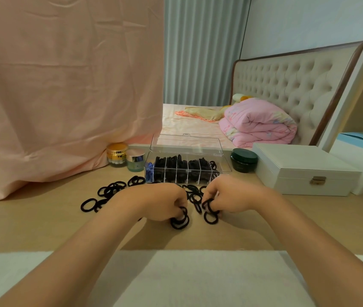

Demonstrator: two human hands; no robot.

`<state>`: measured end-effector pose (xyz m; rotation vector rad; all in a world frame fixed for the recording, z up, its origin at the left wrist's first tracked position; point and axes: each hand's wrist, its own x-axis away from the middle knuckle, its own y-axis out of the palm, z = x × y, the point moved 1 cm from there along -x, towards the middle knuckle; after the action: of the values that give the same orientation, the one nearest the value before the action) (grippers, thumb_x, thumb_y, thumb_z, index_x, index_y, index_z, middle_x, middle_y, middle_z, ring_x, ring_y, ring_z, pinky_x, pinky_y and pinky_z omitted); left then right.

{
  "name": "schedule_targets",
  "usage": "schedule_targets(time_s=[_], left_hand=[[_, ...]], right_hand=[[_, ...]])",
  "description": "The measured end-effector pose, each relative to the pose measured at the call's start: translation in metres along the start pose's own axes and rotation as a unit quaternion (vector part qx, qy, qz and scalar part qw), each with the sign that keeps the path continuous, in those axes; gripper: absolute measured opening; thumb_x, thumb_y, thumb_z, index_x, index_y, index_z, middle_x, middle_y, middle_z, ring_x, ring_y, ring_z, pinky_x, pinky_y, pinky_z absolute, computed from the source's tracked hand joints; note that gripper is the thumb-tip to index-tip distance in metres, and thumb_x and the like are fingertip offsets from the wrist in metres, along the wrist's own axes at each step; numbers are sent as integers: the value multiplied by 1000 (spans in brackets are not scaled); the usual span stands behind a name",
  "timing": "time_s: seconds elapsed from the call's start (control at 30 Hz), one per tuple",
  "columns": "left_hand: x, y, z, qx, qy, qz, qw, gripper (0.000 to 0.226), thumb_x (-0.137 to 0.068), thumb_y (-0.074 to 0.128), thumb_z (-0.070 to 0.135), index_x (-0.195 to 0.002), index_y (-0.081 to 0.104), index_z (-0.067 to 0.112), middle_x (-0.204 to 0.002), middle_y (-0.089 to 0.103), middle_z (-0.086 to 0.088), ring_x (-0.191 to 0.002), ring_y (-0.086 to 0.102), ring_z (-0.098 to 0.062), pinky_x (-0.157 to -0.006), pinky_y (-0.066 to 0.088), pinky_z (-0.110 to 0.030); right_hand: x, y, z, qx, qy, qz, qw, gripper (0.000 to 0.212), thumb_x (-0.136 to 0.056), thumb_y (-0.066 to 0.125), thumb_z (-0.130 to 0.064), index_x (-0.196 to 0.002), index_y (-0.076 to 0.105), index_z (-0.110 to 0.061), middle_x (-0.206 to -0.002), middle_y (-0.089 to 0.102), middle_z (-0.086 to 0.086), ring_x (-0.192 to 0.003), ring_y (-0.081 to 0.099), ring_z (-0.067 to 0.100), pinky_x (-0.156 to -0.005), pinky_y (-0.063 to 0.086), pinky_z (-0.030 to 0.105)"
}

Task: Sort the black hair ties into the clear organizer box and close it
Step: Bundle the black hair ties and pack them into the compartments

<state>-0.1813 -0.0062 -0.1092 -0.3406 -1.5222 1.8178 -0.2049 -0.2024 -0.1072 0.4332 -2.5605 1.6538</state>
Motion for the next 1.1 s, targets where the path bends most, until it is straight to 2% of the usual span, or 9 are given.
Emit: schedule_targets(time_s=[0.2, 0.37, 0.53, 0.6, 0.7, 0.8, 0.93, 1.03, 1.1], left_hand=[[-6, 7, 3, 111, 34, 132, 984, 21, -99, 59, 20, -118, 66, 27, -93, 63, 15, -84, 60, -3, -77, 49, -20], [-14, 13, 9, -6, -1, 83, 997, 38, -99, 58, 19, -134, 62, 32, -131, 65, 6, -114, 61, -15, -103, 49, -32], [-23, 10, 3, -55, -1, 45, 997, 31, -97, 62, 27, -126, 68, 36, -123, 65, 12, -96, 52, -6, -84, 40, -20], [-29, 9, -2, -50, -21, 12, 998, 31, -95, 66, 27, -124, 69, 37, -110, 61, 19, -103, 55, -7, -84, 40, -20], [-27, 9, -8, -58, 2, 50, 997, 27, -94, 66, 22, -117, 72, 34, -107, 51, 19, -103, 53, -7, -89, 46, -22], [-14, 12, -12, 34, 30, 111, 993, 10, -96, 63, 26, -99, 64, 35, -105, 59, 16, -95, 59, -8, -83, 49, -21], [-10, 4, -18, 155, 24, 155, 975, 10, -97, 60, 27, -90, 59, 33, -94, 70, 9, -86, 66, -10, -81, 54, -27], [-10, 2, -23, 199, 15, 180, 963, 13, -97, 58, 19, -88, 58, 29, -84, 66, 4, -71, 57, -11, -71, 48, -25], [-11, 3, -25, 189, 4, 190, 963, 13, -97, 56, 18, -91, 59, 29, -77, 59, 8, -65, 51, -7, -63, 41, -19]], right_hand=[[9, -19, 7, -89, -15, 3, 996, 22, -93, 63, -5, -99, 78, -20, -77, 74, -7, -75, 78, 17, -48, 50, 25], [6, -8, 6, -21, 5, -52, 998, 20, -92, 69, -11, -107, 75, -23, -80, 76, -4, -66, 73, 10, -47, 48, 21], [-5, 2, 9, 59, 20, -40, 997, 9, -88, 75, -19, -88, 74, -28, -91, 77, 0, -69, 68, 10, -74, 60, 32], [-4, 0, 12, 70, 18, -57, 996, 5, -89, 75, -20, -88, 75, -25, -93, 77, 1, -74, 70, 13, -78, 62, 35], [-1, -5, 13, 29, 9, -30, 999, 7, -91, 70, -17, -96, 74, -19, -93, 77, 8, -69, 69, 15, -60, 59, 27], [-1, -8, 13, -65, -3, 58, 996, 22, -92, 61, -5, -104, 71, -20, -95, 73, 5, -61, 63, 8, -51, 53, 23], [-8, 3, 16, 0, -3, 120, 993, 35, -96, 56, -7, -121, 72, -25, -108, 70, -5, -80, 64, 7, -69, 53, 21], [-18, 15, 19, 66, 18, 136, 988, 36, -99, 54, -10, -131, 67, -21, -127, 67, 2, -103, 66, 16, -92, 57, 32], [-25, 16, 16, 127, 44, 115, 984, 40, -99, 54, -11, -137, 62, -20, -134, 62, 7, -109, 65, 20, -96, 56, 36]])
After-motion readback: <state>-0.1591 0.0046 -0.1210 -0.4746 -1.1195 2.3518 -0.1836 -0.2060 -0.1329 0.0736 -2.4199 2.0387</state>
